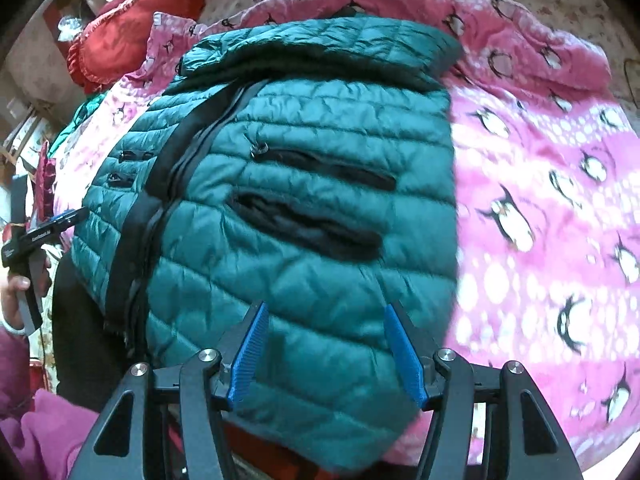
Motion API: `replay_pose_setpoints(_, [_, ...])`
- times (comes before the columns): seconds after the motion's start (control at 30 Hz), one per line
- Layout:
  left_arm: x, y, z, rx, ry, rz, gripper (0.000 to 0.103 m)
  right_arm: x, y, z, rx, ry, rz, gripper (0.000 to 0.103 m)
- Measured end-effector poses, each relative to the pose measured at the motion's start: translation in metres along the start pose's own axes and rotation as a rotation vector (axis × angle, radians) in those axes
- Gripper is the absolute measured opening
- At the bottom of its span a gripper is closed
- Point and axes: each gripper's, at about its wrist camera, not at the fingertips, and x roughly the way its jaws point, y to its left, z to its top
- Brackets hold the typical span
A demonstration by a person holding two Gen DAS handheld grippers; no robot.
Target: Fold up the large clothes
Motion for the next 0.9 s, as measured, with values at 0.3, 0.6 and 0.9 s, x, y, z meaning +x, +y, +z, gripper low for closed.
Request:
replay_pose_setpoints(0.3, [0.016,-0.008,-0.015,-0.002,0.068,-0.095,0.102,-0.004,-0.037,-0.026,0.103,0.036,0.017,0.064])
replay_pose_setpoints(0.6, [0.019,-0.012,-0.017,-0.002,0.072,-0.095,0.102,0.015,-0.028,-0.04,0.083,0.073,0.12,0.064])
replay_pose_setpoints(0.9, [0.021,-0.013,-0.021,0.002,0.071,-0.085,0.102,0.028,-0.032,-0.048,0.099,0.083,0.269,0.066])
